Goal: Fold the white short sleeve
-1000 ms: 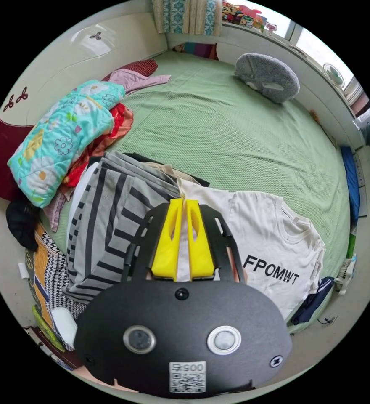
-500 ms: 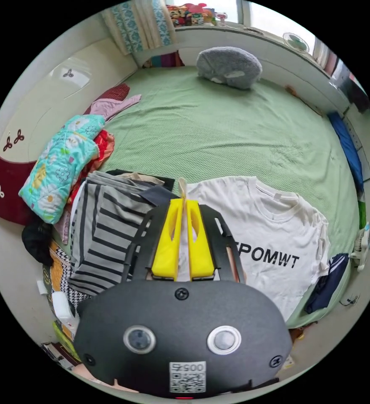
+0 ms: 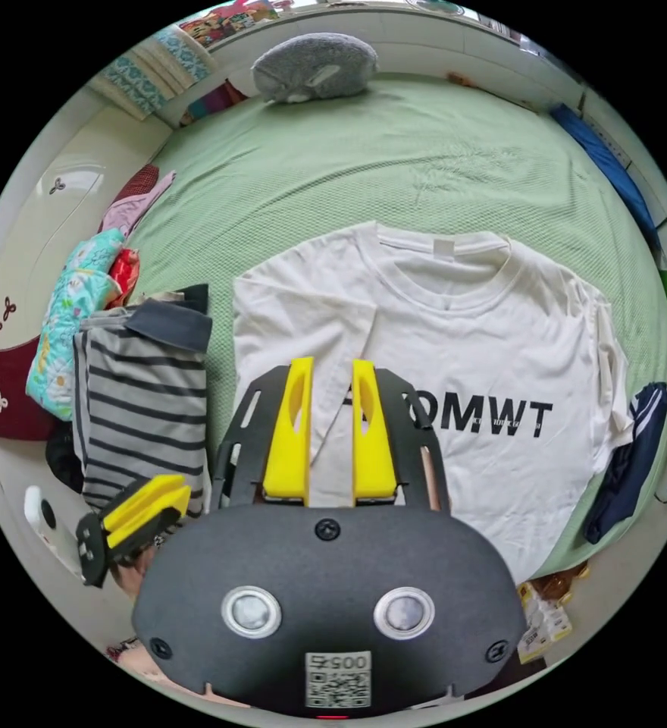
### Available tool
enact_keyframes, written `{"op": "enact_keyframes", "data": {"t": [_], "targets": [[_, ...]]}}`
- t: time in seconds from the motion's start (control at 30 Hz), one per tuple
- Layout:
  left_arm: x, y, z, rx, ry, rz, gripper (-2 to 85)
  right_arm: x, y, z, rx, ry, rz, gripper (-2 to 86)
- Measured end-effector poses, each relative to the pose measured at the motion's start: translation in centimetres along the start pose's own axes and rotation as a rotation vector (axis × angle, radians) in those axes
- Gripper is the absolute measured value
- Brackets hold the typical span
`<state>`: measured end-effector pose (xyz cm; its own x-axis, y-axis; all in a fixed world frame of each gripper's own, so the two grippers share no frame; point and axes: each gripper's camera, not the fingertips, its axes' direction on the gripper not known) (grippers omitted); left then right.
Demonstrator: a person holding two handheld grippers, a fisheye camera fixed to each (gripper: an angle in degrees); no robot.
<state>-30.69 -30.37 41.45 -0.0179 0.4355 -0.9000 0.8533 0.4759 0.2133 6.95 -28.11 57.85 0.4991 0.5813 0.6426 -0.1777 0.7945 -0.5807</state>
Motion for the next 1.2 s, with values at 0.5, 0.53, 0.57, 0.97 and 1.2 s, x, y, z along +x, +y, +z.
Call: {"op": "enact_keyframes", "data": {"t": [0.5,0.53,0.57,0.97,1.2], "targets": [[4.0,-1.3,4.5,0.007,-0.073,0.073,8.8,3.0,17.6,1.2,0.164,-0.146,-0.143,7.4],[4.3,-1.3,4.6,0.026,-0.078,0.081,8.7,2.7,18.3,0.6,0.209,-0.111,-0.159,7.1],[4.4,-1.3,4.8,0.034,-0.088,0.072,8.3,2.5,18.9,0.3,0.237,-0.073,-0.168,6.4],[3.6,-2.7,7.1,0.038,-0.035,-0.009,7.1,3.7,20.2,3.4,0.137,-0.041,-0.186,7.7],[3.5,-3.1,8.2,0.027,-0.06,-0.006,6.7,5.8,20.1,5.0,0.077,-0.116,-0.147,7.7]]}}
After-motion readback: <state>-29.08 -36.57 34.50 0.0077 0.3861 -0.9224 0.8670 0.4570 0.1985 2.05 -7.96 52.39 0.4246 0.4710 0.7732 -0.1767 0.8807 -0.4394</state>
